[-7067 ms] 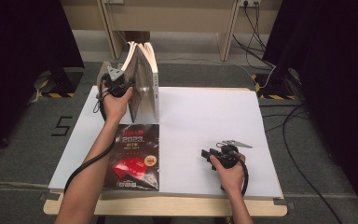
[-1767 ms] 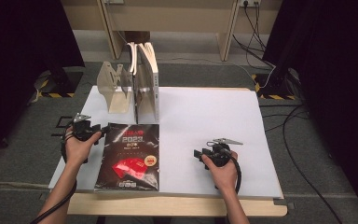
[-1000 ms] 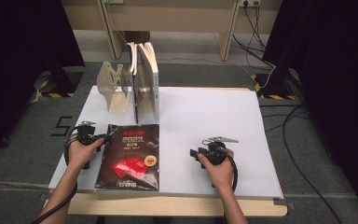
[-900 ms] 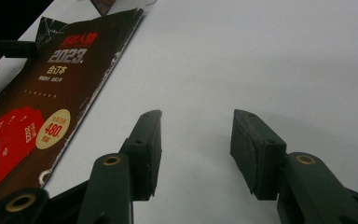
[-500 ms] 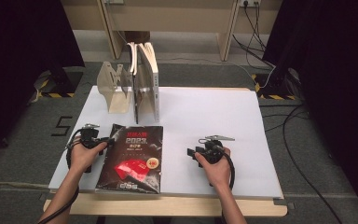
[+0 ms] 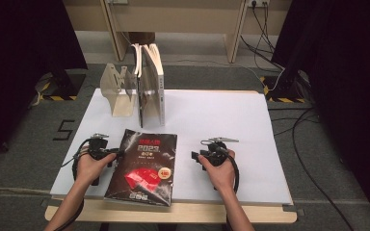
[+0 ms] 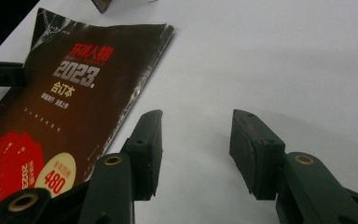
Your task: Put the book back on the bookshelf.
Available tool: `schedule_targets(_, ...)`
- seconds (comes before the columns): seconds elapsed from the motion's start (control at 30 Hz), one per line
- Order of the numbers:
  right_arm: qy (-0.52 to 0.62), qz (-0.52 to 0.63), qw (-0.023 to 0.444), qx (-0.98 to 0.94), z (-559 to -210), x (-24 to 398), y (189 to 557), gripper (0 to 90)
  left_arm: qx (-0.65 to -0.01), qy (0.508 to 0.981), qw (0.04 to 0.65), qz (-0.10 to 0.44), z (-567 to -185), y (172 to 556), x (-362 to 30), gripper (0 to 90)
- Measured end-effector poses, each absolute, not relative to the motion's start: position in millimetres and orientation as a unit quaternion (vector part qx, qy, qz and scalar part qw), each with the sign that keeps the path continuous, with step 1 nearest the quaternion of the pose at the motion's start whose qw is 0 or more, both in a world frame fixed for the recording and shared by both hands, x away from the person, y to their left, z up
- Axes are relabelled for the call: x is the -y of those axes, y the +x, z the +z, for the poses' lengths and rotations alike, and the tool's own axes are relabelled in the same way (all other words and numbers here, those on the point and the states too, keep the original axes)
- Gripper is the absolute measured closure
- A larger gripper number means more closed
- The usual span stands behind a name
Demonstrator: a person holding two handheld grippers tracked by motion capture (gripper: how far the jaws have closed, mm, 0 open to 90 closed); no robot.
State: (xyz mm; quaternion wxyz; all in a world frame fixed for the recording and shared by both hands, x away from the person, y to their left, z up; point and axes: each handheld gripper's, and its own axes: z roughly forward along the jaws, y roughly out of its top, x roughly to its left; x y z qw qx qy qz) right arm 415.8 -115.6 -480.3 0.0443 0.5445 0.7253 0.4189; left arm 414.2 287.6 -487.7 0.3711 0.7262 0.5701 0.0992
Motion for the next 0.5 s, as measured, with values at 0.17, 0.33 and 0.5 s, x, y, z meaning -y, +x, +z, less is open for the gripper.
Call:
schedule_targets(0.17, 0.553, 0.403, 0.046, -0.727, -481, 110, 422, 55.7, -0.563, 0.729, 0.382, 0.078, -488, 408, -280, 64.3)
schedule_targets(0.33, 0.559, 0.396, 0.044, -0.727, -480, 103, 433, 56.4, -0.554, 0.736, 0.383, 0.068, -488, 402, -272, 63.9)
schedule_targets(0.5, 0.559, 0.386, 0.041, -0.732, -474, 93, 448, 56.7, -0.544, 0.744, 0.385, 0.048, -487, 397, -265, 63.3)
